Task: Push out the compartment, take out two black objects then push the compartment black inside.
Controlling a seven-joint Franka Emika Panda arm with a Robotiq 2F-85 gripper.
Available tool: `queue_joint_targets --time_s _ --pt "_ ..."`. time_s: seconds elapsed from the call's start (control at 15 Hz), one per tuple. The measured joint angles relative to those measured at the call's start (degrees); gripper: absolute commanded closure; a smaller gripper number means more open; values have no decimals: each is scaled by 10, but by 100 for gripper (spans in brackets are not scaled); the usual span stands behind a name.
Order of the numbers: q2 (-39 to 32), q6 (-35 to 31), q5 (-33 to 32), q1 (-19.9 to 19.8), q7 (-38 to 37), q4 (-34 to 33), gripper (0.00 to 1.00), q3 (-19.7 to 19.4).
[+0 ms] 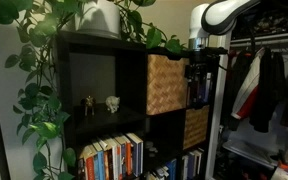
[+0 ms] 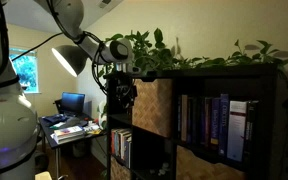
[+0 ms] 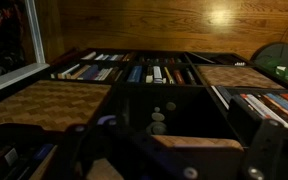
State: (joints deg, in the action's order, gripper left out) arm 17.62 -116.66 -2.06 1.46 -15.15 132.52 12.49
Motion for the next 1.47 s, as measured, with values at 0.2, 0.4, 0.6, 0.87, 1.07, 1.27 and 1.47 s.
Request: queue_joint_targets --time_s 0.2,0.4,0.6,0.87,1.07,1.27,1.47 --pt "0 0 0 0 0 0 0 0" --pt "0 0 0 0 0 0 0 0" --pt "0 0 0 0 0 0 0 0" --pt "0 0 0 1 2 0 0 -2" --pt "1 -7 0 1 39 -2 0 -15" --pt "3 -15 0 1 104 -11 0 -41" --pt "3 -22 2 1 174 -27 0 -65"
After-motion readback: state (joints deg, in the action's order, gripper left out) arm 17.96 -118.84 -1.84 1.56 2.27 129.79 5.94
